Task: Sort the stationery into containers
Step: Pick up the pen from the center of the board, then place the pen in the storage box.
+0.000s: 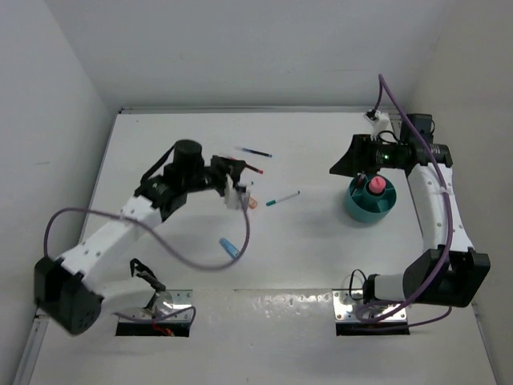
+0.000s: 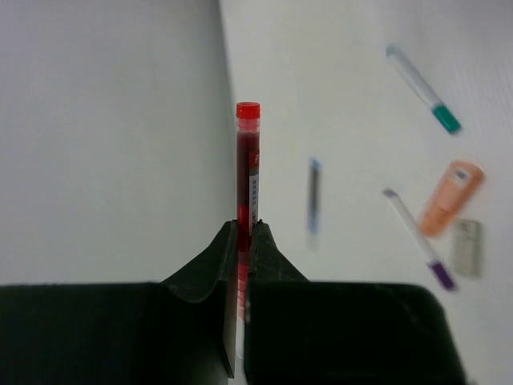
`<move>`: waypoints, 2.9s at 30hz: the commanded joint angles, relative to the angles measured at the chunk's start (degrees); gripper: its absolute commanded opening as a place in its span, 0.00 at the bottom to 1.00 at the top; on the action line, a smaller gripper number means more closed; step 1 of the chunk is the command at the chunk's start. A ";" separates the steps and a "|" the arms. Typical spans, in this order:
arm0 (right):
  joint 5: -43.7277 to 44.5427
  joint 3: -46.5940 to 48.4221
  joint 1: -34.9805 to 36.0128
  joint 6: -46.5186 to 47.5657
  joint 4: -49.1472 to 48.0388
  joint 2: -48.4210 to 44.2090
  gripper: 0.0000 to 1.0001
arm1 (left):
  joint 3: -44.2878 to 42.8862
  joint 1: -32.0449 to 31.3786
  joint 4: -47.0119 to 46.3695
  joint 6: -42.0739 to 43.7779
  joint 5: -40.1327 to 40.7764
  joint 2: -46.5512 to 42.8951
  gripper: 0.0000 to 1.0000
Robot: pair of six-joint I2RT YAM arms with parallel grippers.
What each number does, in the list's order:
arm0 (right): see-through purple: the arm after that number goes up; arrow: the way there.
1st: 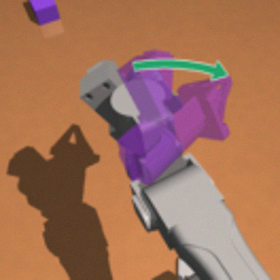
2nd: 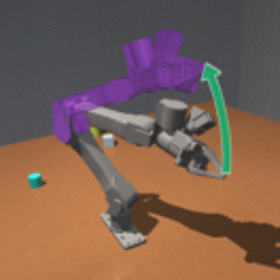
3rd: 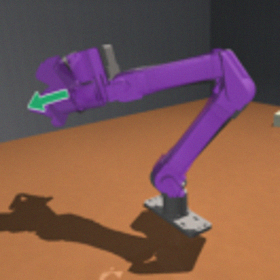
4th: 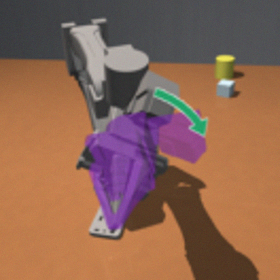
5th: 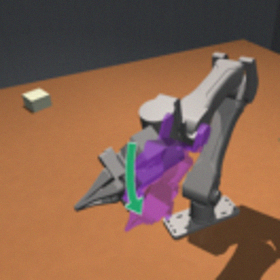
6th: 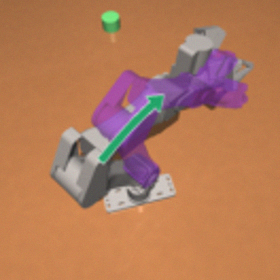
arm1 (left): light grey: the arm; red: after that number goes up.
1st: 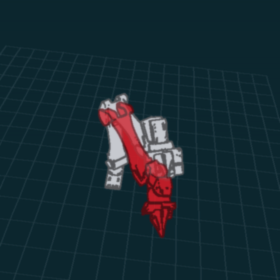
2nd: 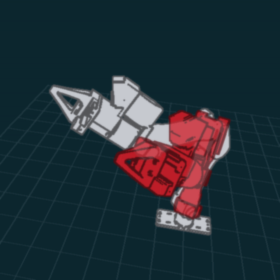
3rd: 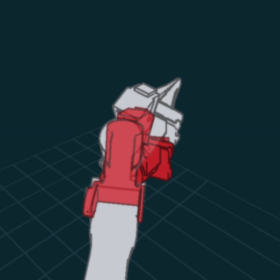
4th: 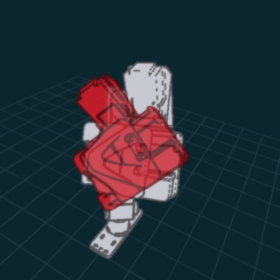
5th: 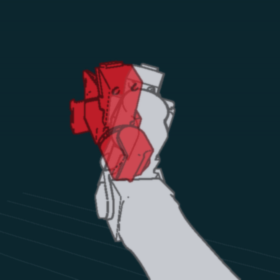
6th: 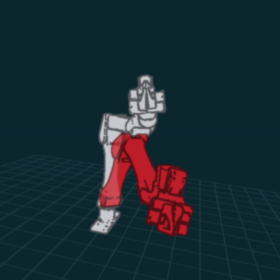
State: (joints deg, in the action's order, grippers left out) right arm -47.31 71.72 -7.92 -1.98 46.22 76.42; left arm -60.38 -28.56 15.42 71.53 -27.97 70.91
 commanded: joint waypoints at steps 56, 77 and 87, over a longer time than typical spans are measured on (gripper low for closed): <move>-11.83 19.86 42.21 4.97 23.04 25.97 0.00 | 25.83 -26.29 -1.79 74.47 -17.03 -22.75 0.61; 19.49 15.48 -1.65 0.02 -4.10 7.97 0.00 | 18.38 -26.90 -5.66 -3.91 9.74 -24.44 0.93; 39.38 -1.93 -0.34 3.38 -21.33 0.48 0.00 | -6.50 -13.21 1.91 -51.21 19.61 0.09 0.90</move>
State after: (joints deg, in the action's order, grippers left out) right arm -16.38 71.72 -8.86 0.40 33.21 76.77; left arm -65.17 -45.01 14.96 36.67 -10.74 70.19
